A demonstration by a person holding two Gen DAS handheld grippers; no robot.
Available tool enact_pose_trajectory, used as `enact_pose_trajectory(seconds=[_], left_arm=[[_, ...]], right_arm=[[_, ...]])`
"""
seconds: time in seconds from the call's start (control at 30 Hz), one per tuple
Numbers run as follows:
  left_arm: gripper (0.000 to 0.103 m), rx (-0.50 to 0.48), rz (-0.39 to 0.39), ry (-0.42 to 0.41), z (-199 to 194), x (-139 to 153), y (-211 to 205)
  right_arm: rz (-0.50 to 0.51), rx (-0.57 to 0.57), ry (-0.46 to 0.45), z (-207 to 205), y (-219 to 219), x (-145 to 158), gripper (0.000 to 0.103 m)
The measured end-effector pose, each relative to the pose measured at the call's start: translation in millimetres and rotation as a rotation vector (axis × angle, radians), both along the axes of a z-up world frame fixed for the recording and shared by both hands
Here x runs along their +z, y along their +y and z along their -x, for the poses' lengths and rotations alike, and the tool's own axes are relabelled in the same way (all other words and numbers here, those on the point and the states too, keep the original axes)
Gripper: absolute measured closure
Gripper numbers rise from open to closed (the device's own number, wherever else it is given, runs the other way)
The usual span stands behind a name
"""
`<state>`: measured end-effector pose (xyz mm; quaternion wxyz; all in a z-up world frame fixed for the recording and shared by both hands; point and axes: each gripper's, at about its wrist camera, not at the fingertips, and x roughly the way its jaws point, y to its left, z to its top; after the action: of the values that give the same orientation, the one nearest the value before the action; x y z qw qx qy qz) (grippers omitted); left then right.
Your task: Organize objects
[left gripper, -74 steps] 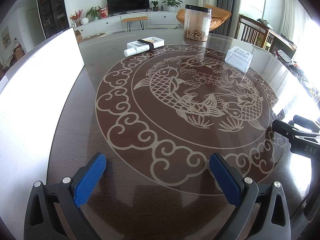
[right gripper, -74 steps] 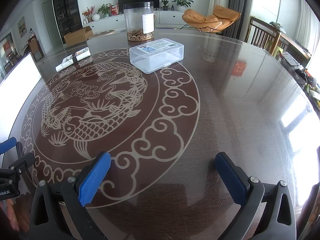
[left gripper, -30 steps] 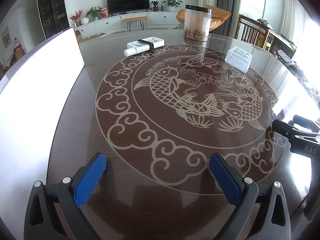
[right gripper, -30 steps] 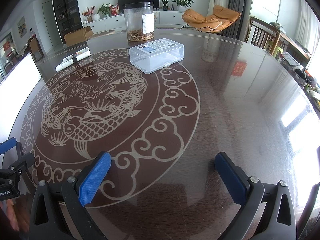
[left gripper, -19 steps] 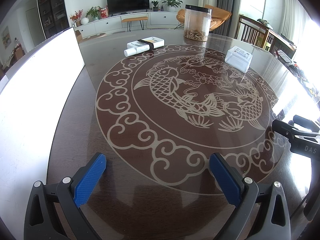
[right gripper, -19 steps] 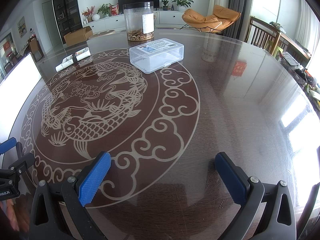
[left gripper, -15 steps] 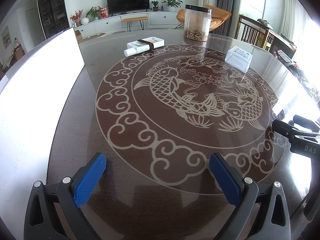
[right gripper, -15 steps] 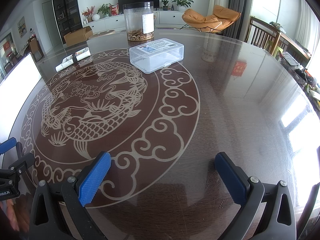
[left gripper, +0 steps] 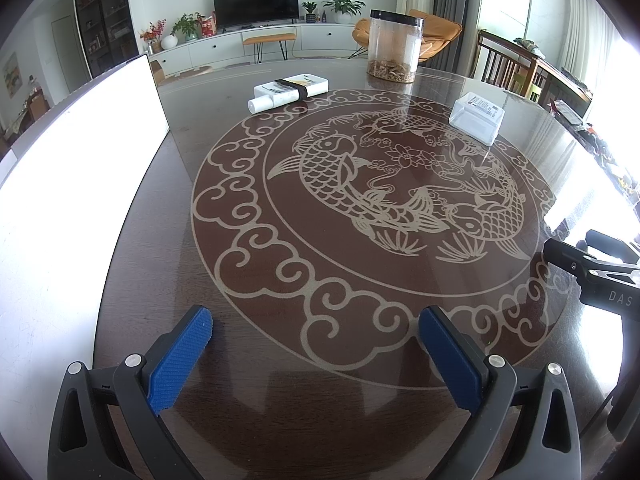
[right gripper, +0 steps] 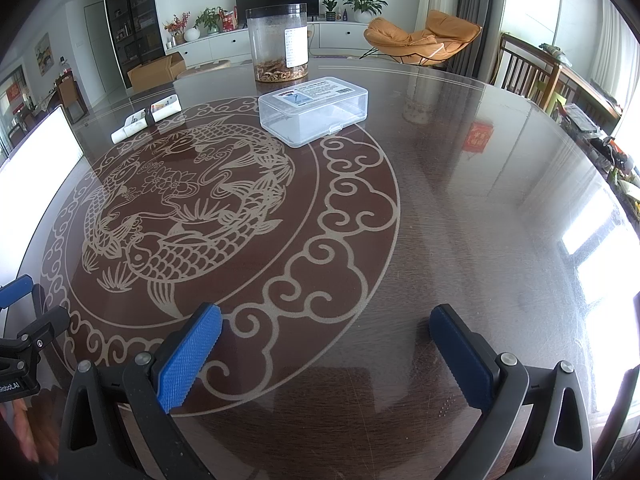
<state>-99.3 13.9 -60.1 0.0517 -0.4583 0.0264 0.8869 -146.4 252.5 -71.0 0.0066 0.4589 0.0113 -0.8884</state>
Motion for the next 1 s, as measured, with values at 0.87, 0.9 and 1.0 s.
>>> enact_pose_trajectory(seconds=[0.87, 0.9, 1.0], left_arm=[[0.000, -0.191, 0.156, -0.066, 139.4, 78.7, 27.8], [0.000, -0.238, 0.213, -0.069, 159.8, 73.1, 29.3], [0.000, -0.337, 0.259, -0.141, 209.8, 50.8, 23.7]], right_arm=[[0.000, 0.000, 0.000, 0.1, 0.0, 0.0, 0.000], [0.000, 0.000, 0.000, 0.1, 0.0, 0.0, 0.000], [0.000, 0.000, 0.000, 0.1, 0.0, -0.1, 0.000]])
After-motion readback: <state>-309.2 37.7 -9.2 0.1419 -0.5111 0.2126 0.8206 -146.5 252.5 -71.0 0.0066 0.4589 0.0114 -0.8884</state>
